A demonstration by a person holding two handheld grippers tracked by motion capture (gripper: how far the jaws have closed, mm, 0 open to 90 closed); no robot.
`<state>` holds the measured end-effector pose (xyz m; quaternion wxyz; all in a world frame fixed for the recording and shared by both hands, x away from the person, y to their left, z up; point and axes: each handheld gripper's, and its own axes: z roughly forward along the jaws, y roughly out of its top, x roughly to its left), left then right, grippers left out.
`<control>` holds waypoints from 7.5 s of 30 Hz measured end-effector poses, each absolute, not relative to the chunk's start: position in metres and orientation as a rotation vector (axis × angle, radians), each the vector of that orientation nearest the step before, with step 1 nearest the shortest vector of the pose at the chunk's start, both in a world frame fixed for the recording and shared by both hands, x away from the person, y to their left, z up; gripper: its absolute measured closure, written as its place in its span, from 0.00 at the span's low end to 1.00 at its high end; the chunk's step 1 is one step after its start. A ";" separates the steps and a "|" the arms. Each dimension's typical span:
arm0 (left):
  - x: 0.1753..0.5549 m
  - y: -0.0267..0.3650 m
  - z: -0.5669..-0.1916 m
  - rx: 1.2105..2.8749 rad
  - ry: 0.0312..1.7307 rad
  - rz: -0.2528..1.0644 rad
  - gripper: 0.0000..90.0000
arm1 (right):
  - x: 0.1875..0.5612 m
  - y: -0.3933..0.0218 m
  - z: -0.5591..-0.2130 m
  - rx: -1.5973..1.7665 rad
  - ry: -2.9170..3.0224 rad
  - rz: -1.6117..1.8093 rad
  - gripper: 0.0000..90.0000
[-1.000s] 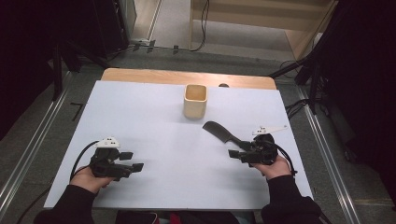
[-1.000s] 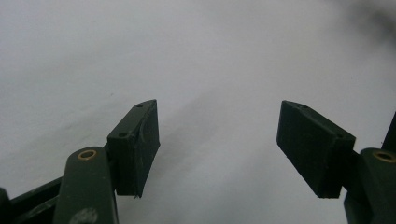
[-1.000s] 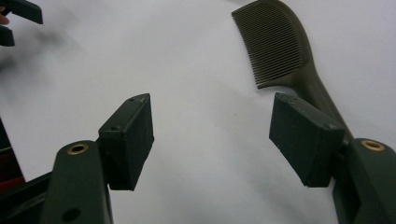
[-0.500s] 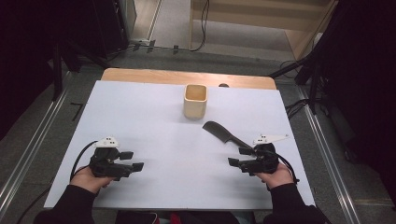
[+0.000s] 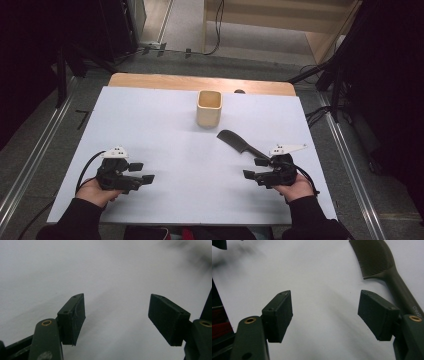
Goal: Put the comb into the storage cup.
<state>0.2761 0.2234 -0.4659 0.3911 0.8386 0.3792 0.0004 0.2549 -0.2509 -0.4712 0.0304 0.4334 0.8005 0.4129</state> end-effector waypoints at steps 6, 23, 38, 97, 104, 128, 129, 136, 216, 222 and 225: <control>0.276 0.223 -0.466 2.134 0.960 0.000 0.34 | 0.258 -0.259 -0.467 1.319 2.444 1.286 0.29; 0.277 0.222 -0.467 2.137 0.955 -0.001 0.34 | 0.279 -0.280 -0.471 1.329 2.421 1.255 0.29; 0.278 0.220 -0.467 2.145 0.954 -0.003 0.34 | 0.296 -0.280 -0.468 1.291 2.417 1.248 0.29; 0.290 0.206 -0.465 2.148 0.908 -0.023 0.34 | 0.311 -0.310 -0.497 1.378 2.391 1.185 0.32; 0.290 0.207 -0.465 2.146 0.910 -0.019 0.34 | 0.311 -0.310 -0.505 1.368 2.421 1.151 0.34; 0.290 0.207 -0.466 2.149 0.907 -0.019 0.34 | 0.306 -0.304 -0.516 1.253 2.495 1.075 0.70; 0.290 0.207 -0.466 2.150 0.907 -0.019 0.34 | 0.305 -0.303 -0.516 1.243 2.497 1.068 0.73; 0.290 0.207 -0.466 2.151 0.906 -0.017 0.34 | 0.305 -0.302 -0.516 1.251 2.496 1.059 0.77; 0.319 0.154 -0.416 2.050 0.904 -0.058 0.31 | 0.268 -0.258 -0.418 1.617 1.942 1.229 0.78; 0.320 0.141 -0.408 2.065 0.876 -0.058 0.31 | 0.262 -0.239 -0.417 1.607 1.862 1.247 0.78; 0.322 0.136 -0.406 2.063 0.873 -0.064 0.31 | 0.261 -0.234 -0.418 1.592 1.851 1.231 0.78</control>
